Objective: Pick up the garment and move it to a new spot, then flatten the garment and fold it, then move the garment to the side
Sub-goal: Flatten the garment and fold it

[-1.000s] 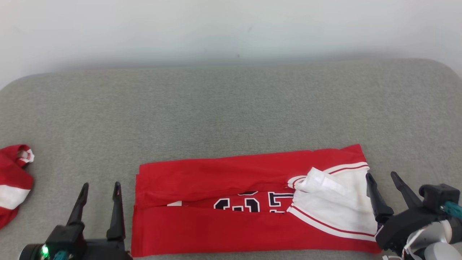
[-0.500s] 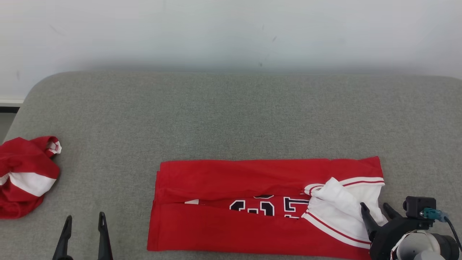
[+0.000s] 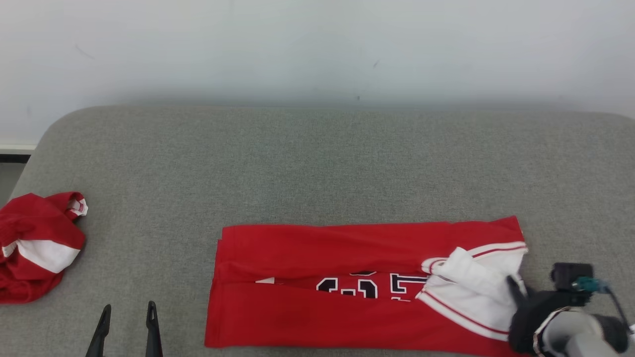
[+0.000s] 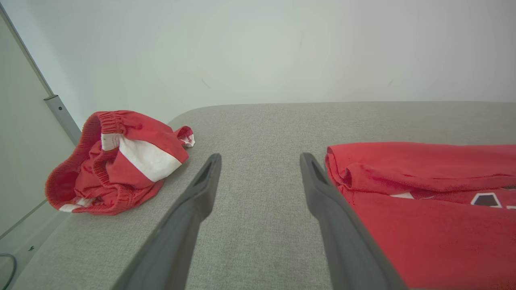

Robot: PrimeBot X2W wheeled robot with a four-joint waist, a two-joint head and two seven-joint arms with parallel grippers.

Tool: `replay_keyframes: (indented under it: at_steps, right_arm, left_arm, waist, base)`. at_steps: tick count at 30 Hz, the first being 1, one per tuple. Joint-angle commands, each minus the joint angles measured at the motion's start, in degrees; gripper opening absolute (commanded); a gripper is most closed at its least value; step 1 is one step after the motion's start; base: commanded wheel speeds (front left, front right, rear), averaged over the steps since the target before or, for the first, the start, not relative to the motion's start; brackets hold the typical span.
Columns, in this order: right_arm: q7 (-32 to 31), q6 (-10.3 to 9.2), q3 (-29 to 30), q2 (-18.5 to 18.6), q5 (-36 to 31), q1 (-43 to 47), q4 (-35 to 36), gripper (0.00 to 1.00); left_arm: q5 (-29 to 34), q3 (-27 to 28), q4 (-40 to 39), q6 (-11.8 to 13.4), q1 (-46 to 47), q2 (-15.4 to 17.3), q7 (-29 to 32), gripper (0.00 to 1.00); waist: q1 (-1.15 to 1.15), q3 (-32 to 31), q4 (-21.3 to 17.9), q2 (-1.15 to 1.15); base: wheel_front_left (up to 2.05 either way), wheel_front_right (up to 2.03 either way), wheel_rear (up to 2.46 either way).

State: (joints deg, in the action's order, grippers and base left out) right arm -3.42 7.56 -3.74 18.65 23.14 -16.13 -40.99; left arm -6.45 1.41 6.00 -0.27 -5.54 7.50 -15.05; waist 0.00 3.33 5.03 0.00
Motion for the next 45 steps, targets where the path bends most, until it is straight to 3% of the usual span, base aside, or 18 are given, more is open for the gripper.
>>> replay_keyframes:
  at_steps: [1, 10, 17, 26, 32, 38, 45]
  right_arm:
    - [0.97, -0.16, 1.17, 2.33, -0.01, -0.92, -1.32, 0.00]
    - [3.60, -0.16, 7.05, 10.96, -1.09, -2.98, -5.23, 0.00]
    - [3.16, -0.16, 6.38, 10.70, -1.17, -2.94, -0.01, 0.00]
    - [-3.13, -0.16, 1.75, 3.55, 4.30, 3.21, 22.28, 0.00]
    - [-7.74, -0.16, -2.23, -1.17, 4.67, 7.65, 34.23, 0.00]
    - [-9.69, -0.16, -7.15, -5.67, 3.92, 9.48, 37.45, 0.00]
    - [-8.33, -0.16, -11.98, -9.93, 2.18, 7.42, 33.37, 0.00]
  left_arm:
    - [0.65, 0.36, 0.36, -0.53, -0.18, -0.33, -0.17, 1.00]
    - [1.55, 2.21, -0.16, -1.35, -1.75, -1.25, -0.17, 1.00]
    - [1.67, 3.36, -0.16, -1.88, -2.28, -1.89, -0.17, 1.00]
    - [2.23, 4.20, -0.55, -2.23, -1.84, -2.69, -0.18, 1.00]
    - [2.61, 3.68, -0.03, -2.92, -0.63, -3.15, -0.18, 1.00]
    - [2.42, 3.13, 0.83, -3.48, 0.87, -3.60, -0.18, 1.00]
    - [2.65, 1.60, 1.58, -3.53, 2.07, -4.11, -0.18, 1.00]
  waist:
    - [0.00, -0.47, -0.19, 0.00]
    - [0.00, -1.85, -2.04, 0.00]
    - [0.00, -2.02, -4.52, 0.00]
    - [0.00, -2.03, -6.94, 0.00]
    - [0.00, -1.64, -6.05, 0.00]
    - [0.00, -1.22, -3.13, 0.00]
    - [0.00, -1.28, 0.31, 0.00]
  base:
    - [0.00, 0.00, 0.00]
    - [0.00, 0.00, 0.00]
    - [0.00, 0.00, 0.00]
    - [0.00, 0.00, 0.00]
    - [0.00, 0.00, 0.00]
    - [0.00, 0.00, 0.00]
    - [0.00, 0.00, 0.00]
